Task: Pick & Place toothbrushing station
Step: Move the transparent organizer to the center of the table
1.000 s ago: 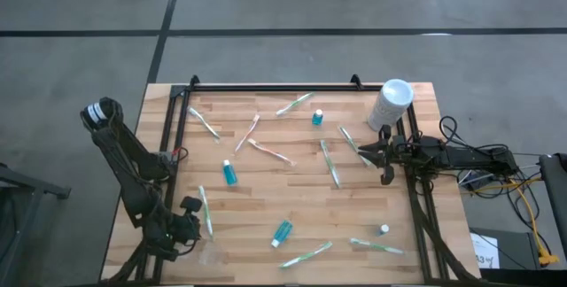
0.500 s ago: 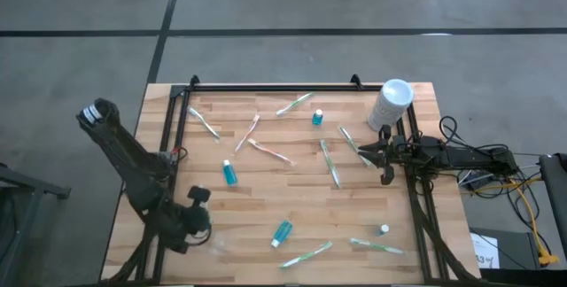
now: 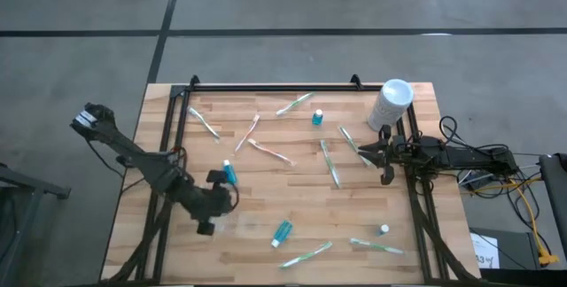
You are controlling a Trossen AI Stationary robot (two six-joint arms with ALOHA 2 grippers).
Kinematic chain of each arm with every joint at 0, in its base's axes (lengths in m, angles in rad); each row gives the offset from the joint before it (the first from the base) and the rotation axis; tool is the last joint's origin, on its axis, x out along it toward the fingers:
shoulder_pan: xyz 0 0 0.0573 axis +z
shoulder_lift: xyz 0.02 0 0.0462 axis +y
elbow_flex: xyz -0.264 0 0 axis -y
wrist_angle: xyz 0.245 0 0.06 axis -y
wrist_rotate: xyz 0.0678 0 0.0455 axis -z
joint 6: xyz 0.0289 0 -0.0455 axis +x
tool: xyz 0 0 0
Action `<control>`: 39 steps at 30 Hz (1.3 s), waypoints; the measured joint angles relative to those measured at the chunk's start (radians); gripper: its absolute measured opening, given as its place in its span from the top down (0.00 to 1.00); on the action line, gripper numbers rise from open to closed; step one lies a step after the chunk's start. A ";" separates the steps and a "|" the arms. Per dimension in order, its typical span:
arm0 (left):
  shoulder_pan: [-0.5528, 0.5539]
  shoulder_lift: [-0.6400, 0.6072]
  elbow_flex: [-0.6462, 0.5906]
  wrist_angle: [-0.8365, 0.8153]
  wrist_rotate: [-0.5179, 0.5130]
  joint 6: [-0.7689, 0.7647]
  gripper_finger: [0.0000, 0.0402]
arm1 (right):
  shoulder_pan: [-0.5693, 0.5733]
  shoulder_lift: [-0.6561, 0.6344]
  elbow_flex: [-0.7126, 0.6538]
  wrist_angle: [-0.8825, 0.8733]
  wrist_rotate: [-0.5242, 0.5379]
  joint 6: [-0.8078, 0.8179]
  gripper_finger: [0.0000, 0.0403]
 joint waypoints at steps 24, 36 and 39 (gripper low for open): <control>0.284 0.175 0.002 0.157 0.073 0.046 0.95 | 0.000 0.000 0.000 0.000 0.000 0.000 0.83; 0.293 0.220 0.002 0.203 0.088 0.057 0.94 | 0.000 0.000 0.000 0.000 0.000 0.000 0.83; 0.294 0.219 0.001 0.202 0.090 0.058 0.94 | 0.000 0.000 0.000 0.000 0.000 0.000 0.83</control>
